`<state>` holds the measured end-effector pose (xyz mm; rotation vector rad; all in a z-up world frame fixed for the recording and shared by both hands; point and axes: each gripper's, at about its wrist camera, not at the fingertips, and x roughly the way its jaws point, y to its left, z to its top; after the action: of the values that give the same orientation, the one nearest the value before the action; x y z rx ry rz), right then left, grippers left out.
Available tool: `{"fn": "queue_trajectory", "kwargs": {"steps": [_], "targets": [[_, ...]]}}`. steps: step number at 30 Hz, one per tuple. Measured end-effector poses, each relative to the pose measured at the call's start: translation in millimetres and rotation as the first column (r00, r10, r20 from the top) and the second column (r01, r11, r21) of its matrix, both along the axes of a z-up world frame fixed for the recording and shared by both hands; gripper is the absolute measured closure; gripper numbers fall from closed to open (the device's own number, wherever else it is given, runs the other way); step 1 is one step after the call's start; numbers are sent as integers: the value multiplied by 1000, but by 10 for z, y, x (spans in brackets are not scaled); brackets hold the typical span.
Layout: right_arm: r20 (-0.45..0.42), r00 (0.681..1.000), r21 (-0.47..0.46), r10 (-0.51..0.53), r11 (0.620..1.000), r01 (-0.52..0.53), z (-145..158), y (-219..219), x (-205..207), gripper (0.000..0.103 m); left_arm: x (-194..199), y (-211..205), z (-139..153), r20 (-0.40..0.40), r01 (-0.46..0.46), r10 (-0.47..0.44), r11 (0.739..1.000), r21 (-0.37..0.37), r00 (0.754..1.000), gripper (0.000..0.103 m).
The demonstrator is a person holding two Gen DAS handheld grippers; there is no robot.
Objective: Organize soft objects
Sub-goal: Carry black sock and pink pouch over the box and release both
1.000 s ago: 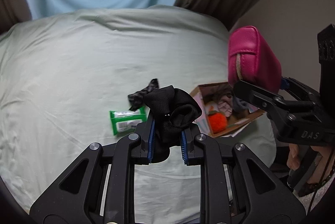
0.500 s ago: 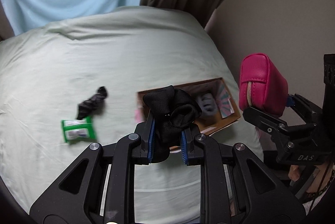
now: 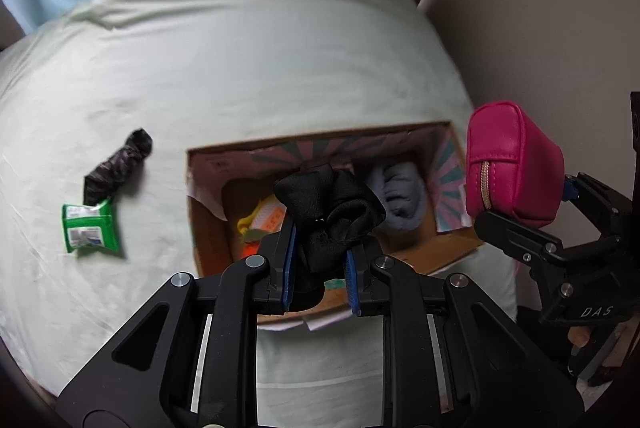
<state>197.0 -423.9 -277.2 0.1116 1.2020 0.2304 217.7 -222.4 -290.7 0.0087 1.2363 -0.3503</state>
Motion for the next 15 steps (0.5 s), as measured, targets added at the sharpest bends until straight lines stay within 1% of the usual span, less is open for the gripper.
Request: {"fn": "queue_trajectory", "kwargs": {"steps": [5, 8, 12, 15], "targets": [[-100, 995, 45, -28, 998, 32, -428, -73, 195, 12, 129, -170, -482, -80, 18, -13, 998, 61, 997, 86], [-155, 987, 67, -36, 997, 47, -648, -81, 273, 11, 135, -238, -675, -120, 23, -14, 996, 81, 993, 86], [-210, 977, 96, -43, 993, 65, -865, -135, 332, 11, 109, -306, -785, -129, 34, -20, 994, 105, 991, 86], [-237, 970, 105, -51, 991, 78, -945, -143, 380, 9, 111, -329, -814, -130, 40, -26, 993, 111, 991, 86]]}}
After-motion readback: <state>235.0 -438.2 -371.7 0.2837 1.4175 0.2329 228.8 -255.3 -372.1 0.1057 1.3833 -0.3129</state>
